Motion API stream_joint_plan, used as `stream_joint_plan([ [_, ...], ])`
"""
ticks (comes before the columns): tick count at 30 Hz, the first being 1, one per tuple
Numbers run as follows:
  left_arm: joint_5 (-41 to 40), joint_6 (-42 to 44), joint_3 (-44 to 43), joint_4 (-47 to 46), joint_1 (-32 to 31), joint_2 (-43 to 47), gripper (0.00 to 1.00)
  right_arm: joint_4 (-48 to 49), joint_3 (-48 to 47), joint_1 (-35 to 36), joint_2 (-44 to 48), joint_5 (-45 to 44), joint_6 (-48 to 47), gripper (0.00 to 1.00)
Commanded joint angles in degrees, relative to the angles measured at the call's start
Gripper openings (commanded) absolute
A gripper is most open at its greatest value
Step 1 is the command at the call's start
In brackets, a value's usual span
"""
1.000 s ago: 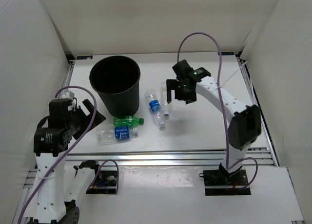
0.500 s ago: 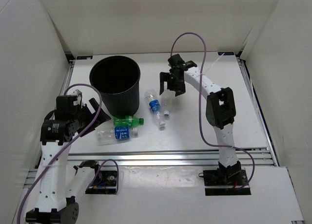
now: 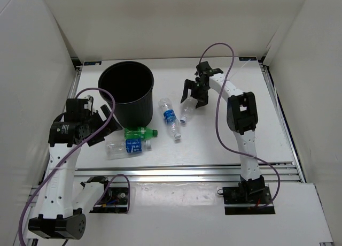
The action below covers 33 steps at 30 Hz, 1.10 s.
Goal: Put the plastic bottles in the bin
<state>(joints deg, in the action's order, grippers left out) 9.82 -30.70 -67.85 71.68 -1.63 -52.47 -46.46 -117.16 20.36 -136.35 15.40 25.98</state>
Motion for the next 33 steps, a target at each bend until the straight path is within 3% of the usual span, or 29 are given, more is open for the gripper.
stream_joint_plan([
  [1,-0.3,1.0,0.9,-1.0,-0.1,0.1,1.00,0.6,-2.6,0.0,-1.7,2.7,0.6,0.97],
  [3,0.3,1.0,0.9,-1.0,-0.1,0.1,1.00,0.0,-0.5,-0.5,-1.7,2.0,1.4,0.88],
  [4,0.3,1.0,0.9,-1.5,-0.1,0.1,1.00,0.0,2.9,-1.4,-1.7,2.0,2.2,0.73],
  [6,1.0,1.0,2.0,-2.2,-0.1,0.8,1.00,0.0,6.8,-3.3,1.1,1.5,3.5,0.52],
  [8,1.0,0.5,2.6,-2.2,-0.1,1.6,1.00,0.0,11.6,-4.4,5.0,1.5,4.2,0.42],
  [12,1.0,-0.8,3.2,-2.7,-0.1,3.2,1.00,-0.4,11.8,-4.5,14.5,3.2,4.8,0.31],
  [15,2.6,-0.8,3.7,-4.1,-0.1,3.9,1.00,-2.2,7.1,0.1,23.7,-0.3,8.9,0.31],
  [19,4.0,0.4,4.2,-4.1,-0.1,3.9,1.00,5.5,-3.0,7.4,28.6,-1.0,13.9,0.34],
  [23,5.1,0.9,4.7,-0.6,-0.1,3.3,1.00,13.4,-23.3,22.4,22.2,-18.0,5.5,0.41],
  [29,6.3,2.7,2.8,5.3,-0.7,1.9,1.00,32.5,-25.6,29.8,13.7,-23.5,-0.2,0.54],
  [31,4.9,2.7,1.5,6.6,-2.2,1.9,1.00,35.5,-28.0,30.5,9.5,-22.4,-0.7,0.78],
  [32,4.9,2.7,1.5,6.6,-2.2,1.3,1.00,35.5,-29.1,31.1,8.3,-22.3,-0.8,0.95],
  [33,4.2,2.7,0.6,7.2,-2.9,1.3,1.00,33.4,-29.8,31.1,8.3,-21.5,-2.1,1.00],
])
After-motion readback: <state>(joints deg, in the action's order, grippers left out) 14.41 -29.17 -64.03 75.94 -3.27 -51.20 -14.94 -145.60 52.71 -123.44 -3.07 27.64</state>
